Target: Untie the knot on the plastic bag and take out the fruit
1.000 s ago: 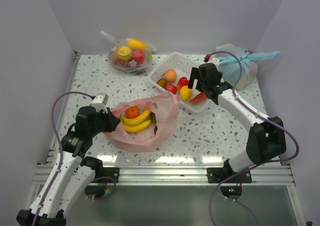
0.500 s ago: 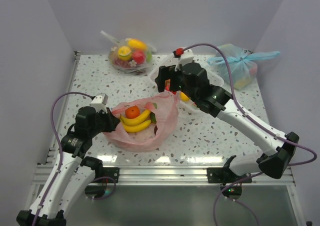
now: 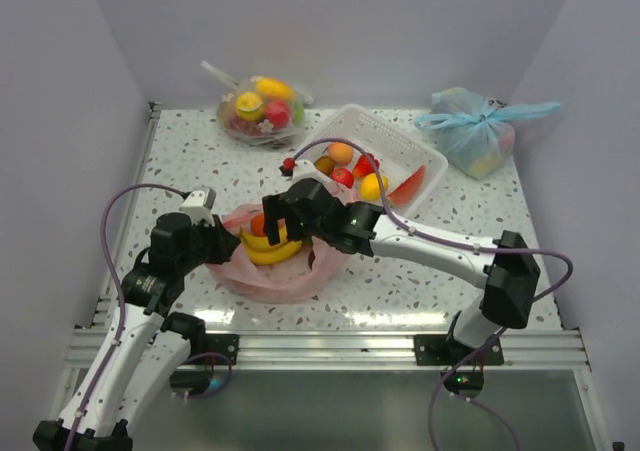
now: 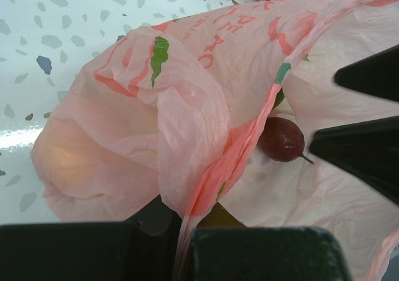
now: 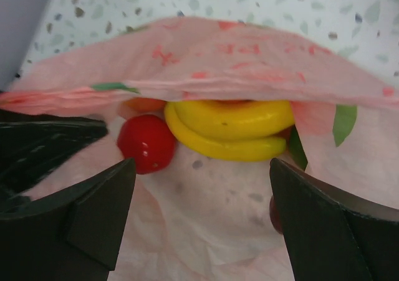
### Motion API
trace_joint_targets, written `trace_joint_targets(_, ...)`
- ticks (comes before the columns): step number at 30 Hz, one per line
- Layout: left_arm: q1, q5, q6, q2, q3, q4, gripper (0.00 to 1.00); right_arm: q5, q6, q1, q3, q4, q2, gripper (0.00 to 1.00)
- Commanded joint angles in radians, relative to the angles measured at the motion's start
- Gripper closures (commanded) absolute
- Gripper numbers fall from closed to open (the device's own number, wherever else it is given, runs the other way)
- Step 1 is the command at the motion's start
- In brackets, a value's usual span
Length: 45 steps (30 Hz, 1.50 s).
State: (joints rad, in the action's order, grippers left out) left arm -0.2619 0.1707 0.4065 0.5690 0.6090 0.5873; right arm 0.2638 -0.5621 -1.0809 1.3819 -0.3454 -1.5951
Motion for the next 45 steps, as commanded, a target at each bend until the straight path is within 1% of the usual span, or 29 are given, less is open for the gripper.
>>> trace_joint_targets(1, 0.006, 0.015, -0.012, -0.012, 0.001, -0.053, 1.0, 0.041, -0.2, 0.001, -0.069, 0.031, -0.049, 0.1)
trace_joint_targets(5, 0.006, 0.015, -0.014, -0.017, 0.0, -0.055, 1.0, 0.115, -0.3, 0.007, -0.072, 0.045, -0.123, 0.1)
trace_joint_targets(8, 0.004, 0.019, -0.012, -0.023, -0.003, -0.06, 1.0, 0.161, -0.381, 0.029, -0.06, 0.059, -0.184, 0.14)
trace_joint_targets(9, 0.006, 0.021, -0.014, -0.023, -0.003, -0.06, 1.0, 0.179, -0.428, 0.033, -0.054, 0.052, -0.196, 0.15)
trace_joint_targets(11, 0.006, 0.027, -0.015, -0.027, -0.006, -0.063, 1.0, 0.225, -0.47, 0.044, -0.041, 0.046, -0.218, 0.19)
trace_joint_targets(14, 0.006, 0.03, -0.017, -0.032, -0.008, -0.064, 1.0, 0.294, -0.55, 0.052, -0.031, 0.025, -0.253, 0.2)
trace_joint_targets(16, 0.006, 0.03, -0.017, -0.037, -0.008, -0.066, 1.0, 0.305, -0.608, 0.058, -0.017, -0.003, -0.285, 0.21)
trace_joint_targets(19, 0.006, 0.032, -0.017, -0.043, -0.009, -0.067, 1.0, 0.301, -0.641, 0.067, -0.024, 0.022, -0.307, 0.28)
trace_joint_targets(20, 0.006, 0.032, -0.015, -0.044, -0.009, -0.067, 1.0, 0.298, -0.642, 0.067, -0.027, 0.031, -0.313, 0.34)
trace_joint_targets(22, 0.004, 0.035, -0.017, -0.046, -0.009, -0.067, 1.0, 0.282, -0.627, 0.067, -0.029, 0.046, -0.319, 0.41)
trace_joint_targets(23, 0.006, 0.035, -0.018, -0.044, -0.009, -0.066, 1.0, 0.278, -0.618, 0.067, -0.029, 0.052, -0.321, 0.49)
trace_joint_targets(25, 0.006, 0.036, -0.018, -0.043, -0.009, -0.067, 1.0, 0.252, -0.59, 0.067, -0.033, 0.065, -0.318, 0.61)
trace_joint_targets(26, 0.006, 0.036, -0.018, -0.043, -0.009, -0.069, 1.0, 0.244, -0.578, 0.067, -0.038, 0.071, -0.309, 0.74)
trace_joint_targets(28, 0.006, 0.035, -0.018, -0.044, -0.008, -0.069, 1.0, 0.217, -0.535, 0.068, -0.044, 0.082, -0.293, 0.83)
trace_joint_targets(29, 0.006, 0.035, -0.018, -0.044, -0.011, -0.069, 1.0, 0.201, -0.521, 0.065, -0.047, 0.083, -0.275, 0.91)
trace_joint_targets(31, 0.004, 0.032, -0.017, -0.046, -0.009, -0.069, 1.0, 0.174, -0.484, 0.065, -0.064, 0.092, -0.253, 0.96)
trace_joint_targets(32, 0.006, 0.032, -0.017, -0.046, -0.011, -0.069, 1.0, 0.148, -0.466, 0.058, -0.067, 0.094, -0.229, 1.0)
trace_joint_targets(34, 0.006, 0.032, -0.017, -0.046, -0.011, -0.069, 1.0, 0.137, -0.411, 0.046, -0.072, 0.088, -0.204, 1.0)
trace_joint_targets(37, 0.006, 0.03, -0.017, -0.044, -0.011, -0.069, 1.0, 0.078, -0.328, 0.027, -0.083, 0.111, -0.167, 1.0)
trace_joint_targets(38, 0.006, 0.029, -0.017, -0.044, -0.011, -0.069, 1.0, 0.037, -0.303, 0.018, -0.086, 0.123, -0.16, 1.0)
trace_joint_targets(42, 0.006, 0.029, -0.014, -0.046, -0.011, -0.069, 1.0, -0.023, -0.175, -0.019, -0.093, 0.161, -0.131, 1.0)
trace_joint_targets(45, 0.006, 0.023, -0.014, -0.061, -0.006, -0.07, 1.0, -0.023, -0.116, -0.033, -0.11, 0.23, -0.102, 1.0)
